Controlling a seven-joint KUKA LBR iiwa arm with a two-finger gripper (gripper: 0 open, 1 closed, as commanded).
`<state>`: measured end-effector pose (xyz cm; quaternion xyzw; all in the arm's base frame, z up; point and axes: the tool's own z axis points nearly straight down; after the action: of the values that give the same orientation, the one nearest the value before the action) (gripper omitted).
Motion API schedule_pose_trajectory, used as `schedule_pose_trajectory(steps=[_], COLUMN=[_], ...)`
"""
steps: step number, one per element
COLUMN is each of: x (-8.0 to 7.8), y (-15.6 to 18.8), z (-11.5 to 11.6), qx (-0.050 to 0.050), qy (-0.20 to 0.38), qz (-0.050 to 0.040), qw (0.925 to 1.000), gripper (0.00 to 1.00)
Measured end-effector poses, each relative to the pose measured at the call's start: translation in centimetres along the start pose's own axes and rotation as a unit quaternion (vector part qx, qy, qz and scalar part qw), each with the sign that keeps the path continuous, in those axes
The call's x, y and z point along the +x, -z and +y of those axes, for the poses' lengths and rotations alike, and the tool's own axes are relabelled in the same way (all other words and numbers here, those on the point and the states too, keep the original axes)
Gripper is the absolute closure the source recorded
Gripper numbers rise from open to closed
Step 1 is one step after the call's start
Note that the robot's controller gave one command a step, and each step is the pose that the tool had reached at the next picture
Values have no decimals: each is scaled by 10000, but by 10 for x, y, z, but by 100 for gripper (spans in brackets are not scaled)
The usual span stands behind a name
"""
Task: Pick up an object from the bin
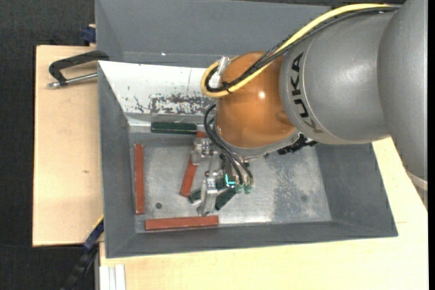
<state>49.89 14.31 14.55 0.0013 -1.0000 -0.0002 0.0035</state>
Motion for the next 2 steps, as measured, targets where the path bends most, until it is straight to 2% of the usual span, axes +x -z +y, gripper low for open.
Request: schedule_pose_trajectory(steps=[1,2], x=[-1,-6], y=[3,-40], z=[-1,-13], qx=[-6,-7], qy=[-10,365], qz=[-31,-61], qw=[10000,9993], gripper=[0,0])
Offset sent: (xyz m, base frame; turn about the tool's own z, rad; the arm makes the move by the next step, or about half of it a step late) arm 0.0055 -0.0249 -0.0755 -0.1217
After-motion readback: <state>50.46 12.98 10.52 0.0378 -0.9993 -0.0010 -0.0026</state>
